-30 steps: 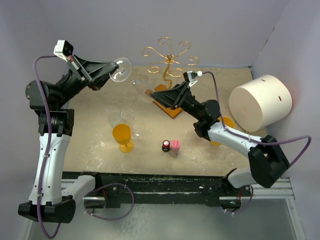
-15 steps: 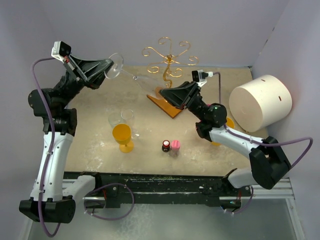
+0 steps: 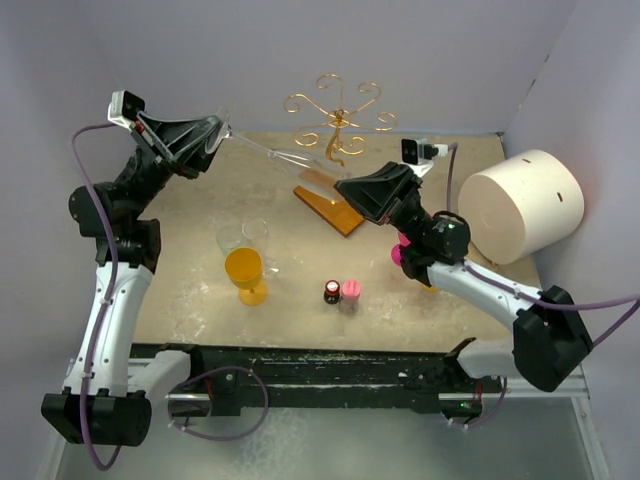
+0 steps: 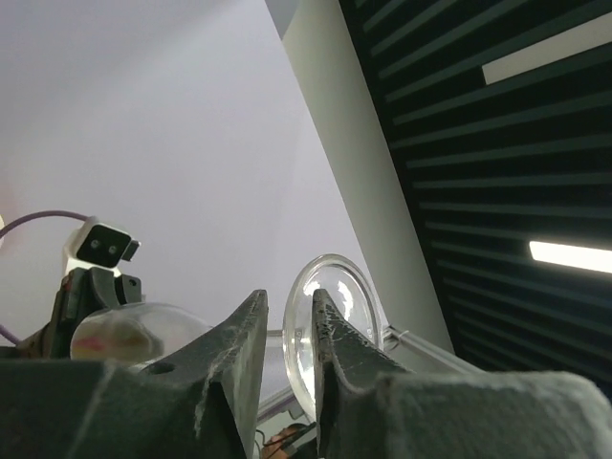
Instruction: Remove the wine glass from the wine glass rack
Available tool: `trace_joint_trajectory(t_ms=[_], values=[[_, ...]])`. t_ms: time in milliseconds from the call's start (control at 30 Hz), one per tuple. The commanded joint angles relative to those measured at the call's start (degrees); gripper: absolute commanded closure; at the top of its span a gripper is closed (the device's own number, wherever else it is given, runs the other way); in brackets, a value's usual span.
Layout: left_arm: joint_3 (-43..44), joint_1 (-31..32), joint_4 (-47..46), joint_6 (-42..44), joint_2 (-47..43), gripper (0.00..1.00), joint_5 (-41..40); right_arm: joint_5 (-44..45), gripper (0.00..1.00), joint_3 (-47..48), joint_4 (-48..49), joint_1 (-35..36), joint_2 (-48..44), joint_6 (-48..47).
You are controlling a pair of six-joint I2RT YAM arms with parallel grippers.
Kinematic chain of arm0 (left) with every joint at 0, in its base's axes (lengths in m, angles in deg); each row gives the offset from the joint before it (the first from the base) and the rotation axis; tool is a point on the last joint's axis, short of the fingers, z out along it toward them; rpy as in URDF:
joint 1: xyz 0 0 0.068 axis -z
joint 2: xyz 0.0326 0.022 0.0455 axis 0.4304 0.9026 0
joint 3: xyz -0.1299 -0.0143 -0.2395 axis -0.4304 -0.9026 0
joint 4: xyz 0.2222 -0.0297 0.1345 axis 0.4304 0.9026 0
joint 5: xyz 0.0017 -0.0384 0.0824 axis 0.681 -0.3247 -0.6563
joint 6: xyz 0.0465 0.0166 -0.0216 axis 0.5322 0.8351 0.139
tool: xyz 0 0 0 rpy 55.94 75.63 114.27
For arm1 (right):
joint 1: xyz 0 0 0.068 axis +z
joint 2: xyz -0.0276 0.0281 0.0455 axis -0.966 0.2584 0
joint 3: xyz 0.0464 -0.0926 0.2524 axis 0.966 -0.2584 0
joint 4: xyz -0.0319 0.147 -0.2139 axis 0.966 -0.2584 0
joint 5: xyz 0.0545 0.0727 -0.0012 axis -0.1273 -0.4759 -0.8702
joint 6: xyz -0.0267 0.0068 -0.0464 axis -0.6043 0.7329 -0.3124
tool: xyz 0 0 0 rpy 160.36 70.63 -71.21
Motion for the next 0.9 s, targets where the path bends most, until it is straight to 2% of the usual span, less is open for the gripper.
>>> trace_joint_trajectory(t_ms=[0, 300, 433, 500, 600, 700, 867], values=[[0.03, 0.35, 2.17, 6.31, -2.20, 0.66, 2.08, -0.23, 1.00, 2.07, 4.42, 0.68, -4.37, -3.81], [0.53, 0.33, 10.89, 20.99, -5.89, 0.17, 0.00, 1.42, 1.00, -0.79, -1.27, -1.48, -10.80, -5.02], [2.74, 0.35, 19.86, 32.23, -8.00, 0.04, -1.28, 1.19, 1.00, -3.11, -8.17, -5.61, -16.41, -6.37], [3.80, 0.35, 25.40, 38.89, -9.05, 0.00, -3.40, 0.38, 1.00, -4.96, -10.50, -8.36, -19.19, -5.82], [5.34, 0.35, 32.20, 47.11, -10.68, 0.01, -6.72, -2.59, 1.00, -5.79, -17.85, -11.69, -23.46, -7.68], [7.80, 0.35, 38.97, 54.60, -11.55, 0.01, -10.10, -5.40, 1.00, -5.43, -30.90, -12.25, -28.63, -15.21], [13.57, 0.35, 48.52, 66.28, -11.94, 0.01, -15.76, -10.79, 1.00, -7.16, -46.30, -12.43, -36.18, -26.87]])
